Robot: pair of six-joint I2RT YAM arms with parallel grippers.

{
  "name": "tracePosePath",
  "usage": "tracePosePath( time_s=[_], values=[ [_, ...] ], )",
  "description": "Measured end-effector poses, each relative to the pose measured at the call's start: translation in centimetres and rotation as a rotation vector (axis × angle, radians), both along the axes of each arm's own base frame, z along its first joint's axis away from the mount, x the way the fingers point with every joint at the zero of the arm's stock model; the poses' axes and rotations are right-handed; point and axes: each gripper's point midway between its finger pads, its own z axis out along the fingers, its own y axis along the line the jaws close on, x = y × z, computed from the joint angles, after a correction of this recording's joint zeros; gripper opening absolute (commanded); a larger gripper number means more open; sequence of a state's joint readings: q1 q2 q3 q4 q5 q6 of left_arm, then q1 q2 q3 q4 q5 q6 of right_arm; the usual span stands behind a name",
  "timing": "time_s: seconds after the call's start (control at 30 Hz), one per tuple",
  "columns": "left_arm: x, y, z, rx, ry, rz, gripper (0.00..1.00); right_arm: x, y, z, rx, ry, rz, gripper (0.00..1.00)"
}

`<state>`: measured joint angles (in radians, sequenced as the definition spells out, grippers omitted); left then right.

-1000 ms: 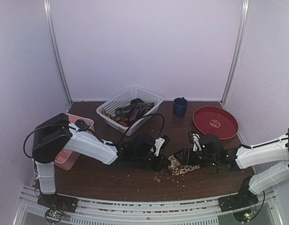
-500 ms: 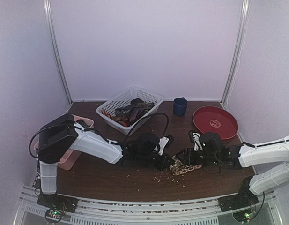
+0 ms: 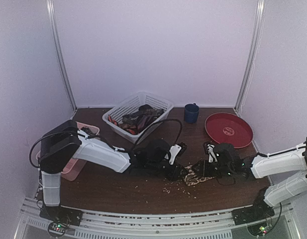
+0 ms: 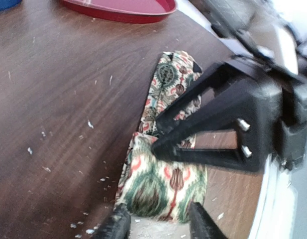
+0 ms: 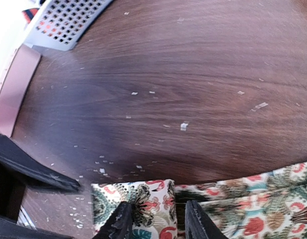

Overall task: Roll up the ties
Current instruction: Fold the tie at the center of the board.

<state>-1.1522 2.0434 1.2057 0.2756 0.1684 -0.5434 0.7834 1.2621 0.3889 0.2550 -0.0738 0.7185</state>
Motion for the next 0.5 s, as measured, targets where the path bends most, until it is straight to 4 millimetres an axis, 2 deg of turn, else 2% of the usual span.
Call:
tracePosePath(
  time_s=[0.03, 0.1, 0.13, 0.2, 0.23, 0.5],
  values=[
    [0.02, 0.13, 0.12, 0.01, -0.023, -0.011, 0.56, 0.0, -0.23, -0.27, 0.005, 0.006, -0.005, 0.37],
    [0.06, 0.3, 0.36, 0.026, -0.066, -0.033, 0.78, 0.05, -0.59, -0.75, 0.031, 0.022, -0.015, 0.37],
    [0.07, 0.38, 0.4, 0.041, -0.093, -0.05, 0.85, 0.08, -0.73, -0.95, 0.042, 0.029, -0.019, 0.36],
    [0.12, 0.39, 0.42, 0.062, -0.131, -0.075, 0.89, 0.11, -0.85, -1.1, 0.064, 0.038, -0.023, 0.37],
    [0.19, 0.4, 0.43, 0.068, -0.147, -0.082, 0.98, 0.09, -0.84, -1.1, 0.073, 0.041, -0.023, 0.37],
    [0.26, 0.11, 0.88, 0.107, -0.247, -0.159, 0.98, -0.27, 0.09, -0.81, 0.138, 0.061, 0.006, 0.37]
  ],
)
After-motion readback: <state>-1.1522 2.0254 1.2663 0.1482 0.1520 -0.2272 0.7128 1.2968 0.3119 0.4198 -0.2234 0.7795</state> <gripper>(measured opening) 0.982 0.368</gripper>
